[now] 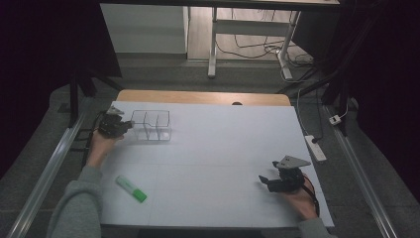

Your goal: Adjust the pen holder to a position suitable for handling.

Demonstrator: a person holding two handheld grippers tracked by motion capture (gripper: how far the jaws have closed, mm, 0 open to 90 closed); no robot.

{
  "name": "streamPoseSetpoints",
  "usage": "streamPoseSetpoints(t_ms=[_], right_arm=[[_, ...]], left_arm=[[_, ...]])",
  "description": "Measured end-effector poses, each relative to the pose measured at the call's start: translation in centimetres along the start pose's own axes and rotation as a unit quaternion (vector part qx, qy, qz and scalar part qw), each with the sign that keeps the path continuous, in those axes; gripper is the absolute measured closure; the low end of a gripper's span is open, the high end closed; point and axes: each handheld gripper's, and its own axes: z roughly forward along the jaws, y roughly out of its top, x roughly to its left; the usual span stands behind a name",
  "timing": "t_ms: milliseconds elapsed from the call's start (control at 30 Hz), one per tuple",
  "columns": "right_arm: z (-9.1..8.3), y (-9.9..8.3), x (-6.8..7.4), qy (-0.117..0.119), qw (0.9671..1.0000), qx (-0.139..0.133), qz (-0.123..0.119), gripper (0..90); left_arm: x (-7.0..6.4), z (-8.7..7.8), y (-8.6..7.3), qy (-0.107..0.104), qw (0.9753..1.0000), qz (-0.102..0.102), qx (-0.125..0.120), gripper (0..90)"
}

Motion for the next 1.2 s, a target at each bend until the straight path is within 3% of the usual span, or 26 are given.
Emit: streamPoseSetpoints(t_ms=[667, 967, 1200], right_arm=[[0.2, -0.1, 0.0, 0.003, 1.0000, 0.006, 0.000, 21.3], [0.3, -0.1, 0.0, 0.003, 1.0000, 0.008, -0.001, 21.2], [0.2, -0.1, 0.0, 0.000, 1.0000, 0.009, -0.003, 21.3]], left_arm=[[-2.0, 1.2, 1.7, -0.021, 0.9995, 0.023, 0.003, 88.9], [-3.5, 1.7, 2.7, -0.037, 0.9981, 0.049, 0.007, 88.9], [-4.4, 2.3, 3.3, -0.043, 0.9974, 0.056, 0.008, 88.9]])
